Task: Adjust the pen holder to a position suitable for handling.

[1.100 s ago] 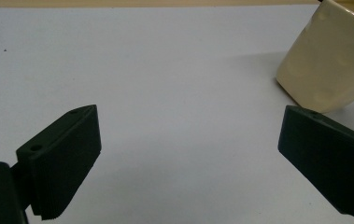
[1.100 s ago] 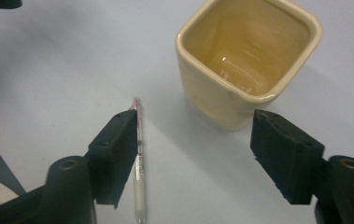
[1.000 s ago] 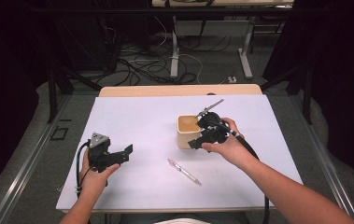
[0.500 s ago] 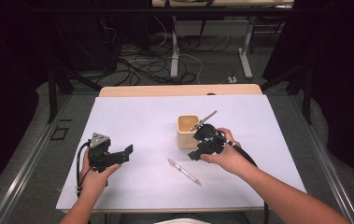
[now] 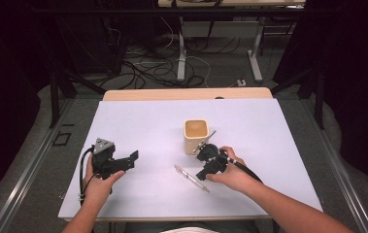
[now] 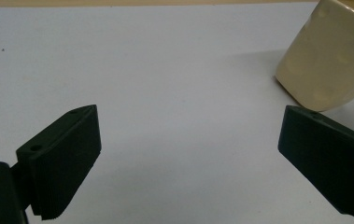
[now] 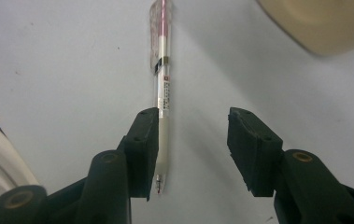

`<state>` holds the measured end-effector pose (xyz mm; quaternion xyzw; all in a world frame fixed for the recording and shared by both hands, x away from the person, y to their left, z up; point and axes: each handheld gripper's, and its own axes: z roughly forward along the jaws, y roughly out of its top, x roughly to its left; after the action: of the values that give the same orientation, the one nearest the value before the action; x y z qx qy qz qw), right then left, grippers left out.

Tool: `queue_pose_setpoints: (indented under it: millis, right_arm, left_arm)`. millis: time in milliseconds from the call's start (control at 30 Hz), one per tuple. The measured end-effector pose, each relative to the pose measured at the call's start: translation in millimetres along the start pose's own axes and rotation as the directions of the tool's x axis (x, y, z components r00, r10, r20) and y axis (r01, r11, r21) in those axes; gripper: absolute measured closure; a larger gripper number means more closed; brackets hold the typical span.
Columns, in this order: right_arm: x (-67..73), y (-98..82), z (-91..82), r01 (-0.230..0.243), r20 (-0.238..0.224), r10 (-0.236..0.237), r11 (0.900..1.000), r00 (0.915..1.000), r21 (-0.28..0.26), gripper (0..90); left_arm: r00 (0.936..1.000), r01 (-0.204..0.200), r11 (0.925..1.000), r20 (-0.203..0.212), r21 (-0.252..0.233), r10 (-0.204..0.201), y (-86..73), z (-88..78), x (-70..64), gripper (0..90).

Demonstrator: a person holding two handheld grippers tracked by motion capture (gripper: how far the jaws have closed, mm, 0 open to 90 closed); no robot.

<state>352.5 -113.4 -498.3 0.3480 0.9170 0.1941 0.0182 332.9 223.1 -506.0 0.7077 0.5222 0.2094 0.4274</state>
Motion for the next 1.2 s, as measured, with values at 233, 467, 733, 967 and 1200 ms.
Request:
queue_pose_setpoints:
  millis: [233,467,733,967,1200]
  right_arm:
    - [3.2,-4.9,14.2,-0.01,-0.016,0.011,0.999,0.9998,0.04,58.1]
    - [6.6,-7.7,22.4,-0.011,-0.038,0.013,0.998,0.9992,0.06,61.9]
    - [10.6,-8.8,26.3,-0.004,-0.048,0.008,0.997,0.9988,0.08,66.1]
    - [13.8,-10.3,30.5,-0.028,-0.073,0.036,0.994,0.9967,0.102,70.0]
    - [11.4,-9.0,30.7,-0.013,-0.033,0.017,0.993,0.9993,0.114,79.3]
  left_arm:
    - [1.0,-0.002,1.0,0.003,0.004,0.002,-0.1,0.3,-0.2,5.7]
    - [1.0,0.0,1.0,0.002,0.003,0.0,-0.2,0.5,-0.2,5.7]
    - [1.0,0.0,1.0,0.002,0.003,0.0,-0.2,0.6,-0.3,5.7]
    - [1.0,-0.004,1.0,0.003,0.006,0.004,-0.2,0.7,0.2,5.7]
    - [1.0,-0.001,1.0,0.001,0.004,0.001,-0.4,1.5,0.3,5.7]
